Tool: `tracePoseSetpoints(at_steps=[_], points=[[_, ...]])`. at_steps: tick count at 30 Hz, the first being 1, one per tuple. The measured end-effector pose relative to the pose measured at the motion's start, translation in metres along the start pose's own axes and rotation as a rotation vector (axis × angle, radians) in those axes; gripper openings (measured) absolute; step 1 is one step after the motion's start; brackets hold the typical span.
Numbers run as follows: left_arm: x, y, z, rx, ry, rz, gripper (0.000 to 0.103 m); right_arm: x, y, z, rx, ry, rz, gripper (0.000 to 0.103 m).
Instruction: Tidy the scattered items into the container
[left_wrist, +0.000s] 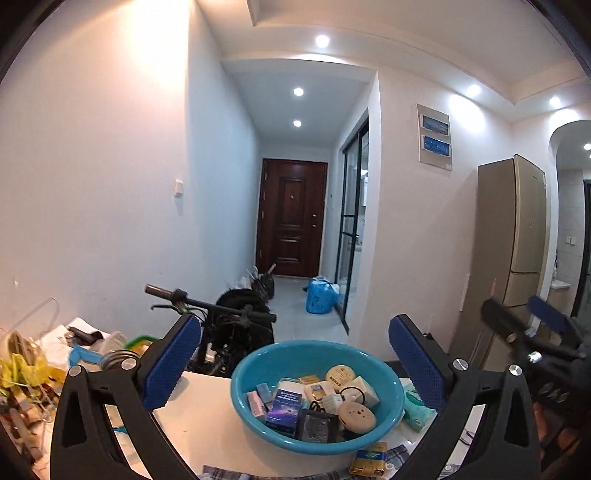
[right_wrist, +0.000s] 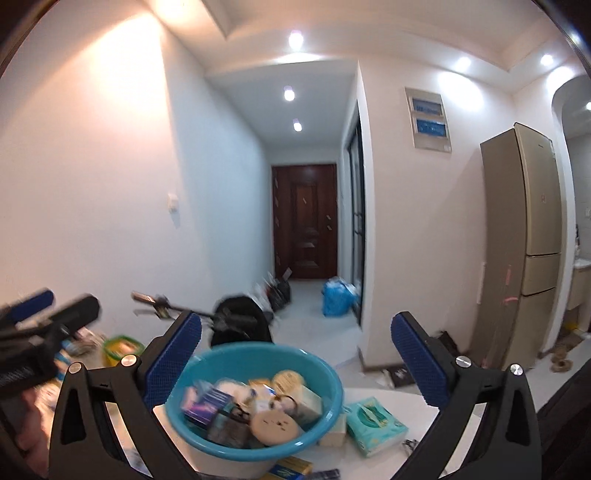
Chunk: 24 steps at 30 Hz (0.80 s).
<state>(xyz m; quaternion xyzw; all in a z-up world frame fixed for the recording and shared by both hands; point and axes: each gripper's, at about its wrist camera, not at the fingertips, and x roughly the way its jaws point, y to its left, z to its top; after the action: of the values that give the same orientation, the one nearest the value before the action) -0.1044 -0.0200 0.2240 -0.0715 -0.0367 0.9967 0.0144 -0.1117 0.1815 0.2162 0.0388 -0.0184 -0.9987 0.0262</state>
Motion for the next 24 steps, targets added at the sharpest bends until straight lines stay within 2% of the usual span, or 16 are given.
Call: tracePoseSetpoints(at_steps=[5,9,12,14,19,21,24], points=[[-0.01,0.003,0.003,-0.038,0.0,-0.042,0.103,-0.025,-0.004,0.009,0.008,-0.057,0.002,0.102],[-0.006,0.004,0.006,-0.03,0.058,-0.062,0.103,-0.026,-0.005,0.006,0.019,-0.024,0.023,0.102],[-0.012,0.002,0.001,-0.005,0.066,-0.072,0.103,-0.027,-0.003,0.001,-0.01,0.001,0.014,0.102],[-0.021,-0.001,-0.002,0.021,0.046,-0.051,0.103,-0.033,-0.002,-0.002,-0.014,0.001,-0.005,0.102],[-0.043,-0.008,-0.009,0.082,-0.008,0.032,0.103,-0.041,0.005,-0.01,-0.049,0.04,0.023,0.102],[-0.048,-0.006,-0.012,0.066,-0.022,0.034,0.103,-0.044,0.008,-0.015,-0.07,0.045,0.016,0.102],[-0.05,-0.003,-0.018,0.056,0.002,0.009,0.103,-0.048,0.011,-0.022,-0.081,0.057,0.021,0.102]])
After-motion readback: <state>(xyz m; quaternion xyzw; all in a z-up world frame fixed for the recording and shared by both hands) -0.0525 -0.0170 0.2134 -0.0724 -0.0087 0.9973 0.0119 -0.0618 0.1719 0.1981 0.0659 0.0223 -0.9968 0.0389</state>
